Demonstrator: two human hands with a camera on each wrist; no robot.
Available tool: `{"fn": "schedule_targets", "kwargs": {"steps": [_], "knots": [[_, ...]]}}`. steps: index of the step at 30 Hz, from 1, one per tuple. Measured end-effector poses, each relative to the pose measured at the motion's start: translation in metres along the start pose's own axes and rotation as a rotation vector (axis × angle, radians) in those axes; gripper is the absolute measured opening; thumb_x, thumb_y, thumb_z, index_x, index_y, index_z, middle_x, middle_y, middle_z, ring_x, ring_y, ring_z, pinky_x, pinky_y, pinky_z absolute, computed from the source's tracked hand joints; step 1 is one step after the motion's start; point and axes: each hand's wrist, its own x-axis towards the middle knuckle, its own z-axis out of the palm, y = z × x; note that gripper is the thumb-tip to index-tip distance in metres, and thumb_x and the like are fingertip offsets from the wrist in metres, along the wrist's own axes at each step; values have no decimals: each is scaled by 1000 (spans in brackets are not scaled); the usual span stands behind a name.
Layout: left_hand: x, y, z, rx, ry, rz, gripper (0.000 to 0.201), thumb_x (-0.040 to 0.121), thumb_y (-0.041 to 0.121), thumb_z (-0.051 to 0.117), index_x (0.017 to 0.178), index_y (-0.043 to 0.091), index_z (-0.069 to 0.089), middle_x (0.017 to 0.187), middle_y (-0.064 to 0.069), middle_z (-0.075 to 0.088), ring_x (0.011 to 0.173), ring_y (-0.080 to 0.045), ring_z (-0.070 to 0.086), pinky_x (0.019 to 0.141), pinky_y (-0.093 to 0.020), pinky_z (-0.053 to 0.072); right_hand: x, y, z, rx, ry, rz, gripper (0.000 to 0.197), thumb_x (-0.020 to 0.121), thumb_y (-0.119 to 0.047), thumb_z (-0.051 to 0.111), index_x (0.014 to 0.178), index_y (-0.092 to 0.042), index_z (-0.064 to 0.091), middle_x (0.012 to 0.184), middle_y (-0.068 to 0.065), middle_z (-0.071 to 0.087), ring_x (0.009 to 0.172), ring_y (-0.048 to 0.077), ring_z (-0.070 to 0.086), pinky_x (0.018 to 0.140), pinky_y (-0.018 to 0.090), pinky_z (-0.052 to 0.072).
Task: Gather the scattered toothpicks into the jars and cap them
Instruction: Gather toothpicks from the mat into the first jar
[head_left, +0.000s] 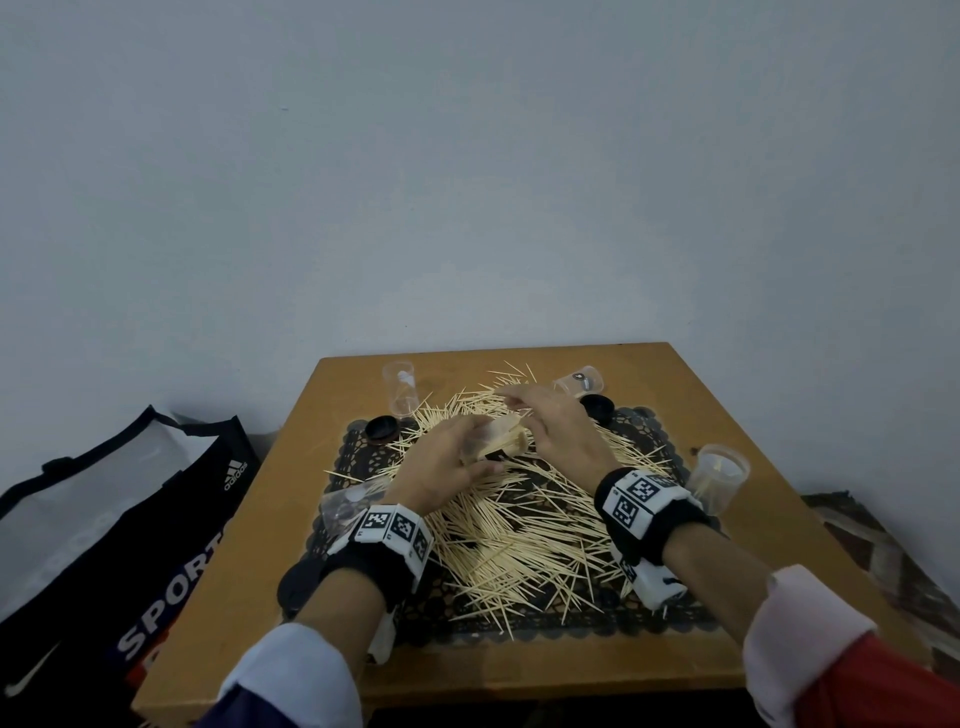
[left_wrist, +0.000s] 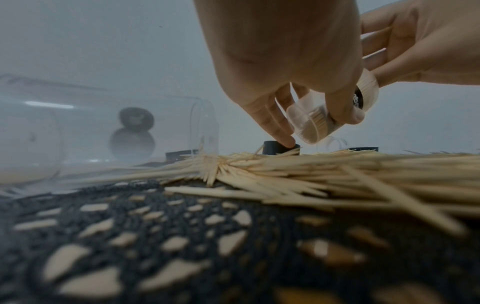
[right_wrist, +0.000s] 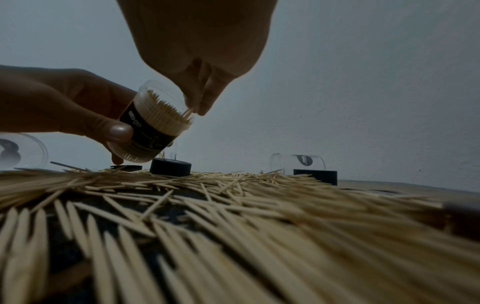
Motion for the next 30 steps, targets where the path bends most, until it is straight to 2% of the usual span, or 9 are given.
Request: {"fn": "schedule_targets", "kwargs": {"steps": [5,10,15,17,20,22,24,28,30], "knots": [[0,0,0,-5,17,-9,68,80,48,73,135,13,51,124,-1,60,109,-16,56,92,-36,50,1,4,2,-38,29,-44,60,79,21,52,128,-13,58,119,2,63,110,11,57,95,17,42],[0,0,0,-2,13,12,67,80,49,73,133,15,53,121,0,61,104,-17,59,86,-34,52,1,3,1,43,37,3,45,87,10,53,124,-14,60,112,0,61,96,9,61,87,10,43],[-2,2,-3,61,77,-30,67,81,46,73,135,12,51,126,-2,60,112,-17,55,94,-33,47,2,1,0,-211,101,78,37,95,-3,51,127,-20,58,116,-2,65,96,16,64,73,36,55],[-2,0,-4,93,137,-69,63,83,46,71,134,14,51,126,-1,60,112,-17,55,92,-32,46,0,1,-2,-317,12,229,37,96,-10,53,132,-21,52,122,0,62,101,19,62,76,39,54],[-1,-2,-5,103,182,-106,60,85,46,70,133,16,51,125,0,60,109,-17,57,87,-29,45,-3,10,0,-423,-332,441,50,92,-40,60,135,-17,48,132,5,56,117,23,55,91,38,48],[-1,-1,-5,114,173,-107,60,84,47,69,133,16,52,125,0,60,110,-17,57,88,-31,47,-5,14,2,-473,-541,487,62,86,-53,63,132,-13,50,131,7,54,119,24,51,92,39,46],[-1,-1,-4,123,161,-109,61,84,48,70,133,16,51,126,0,60,112,-18,57,90,-34,48,-5,15,2,-419,-584,502,63,85,-47,67,133,-11,50,131,9,52,119,25,50,94,38,45],[-1,-2,-4,126,148,-117,62,83,49,70,132,16,52,125,1,60,112,-16,56,91,-33,48,-4,16,2,-288,-448,493,50,82,-22,75,129,-16,57,129,5,58,118,22,55,97,37,46],[-2,-1,-4,124,150,-115,61,83,49,70,132,16,52,124,1,61,111,-15,56,90,-33,48,-4,15,1,-315,-425,480,55,81,-22,76,131,-17,54,130,4,56,119,21,52,96,36,46]]}}
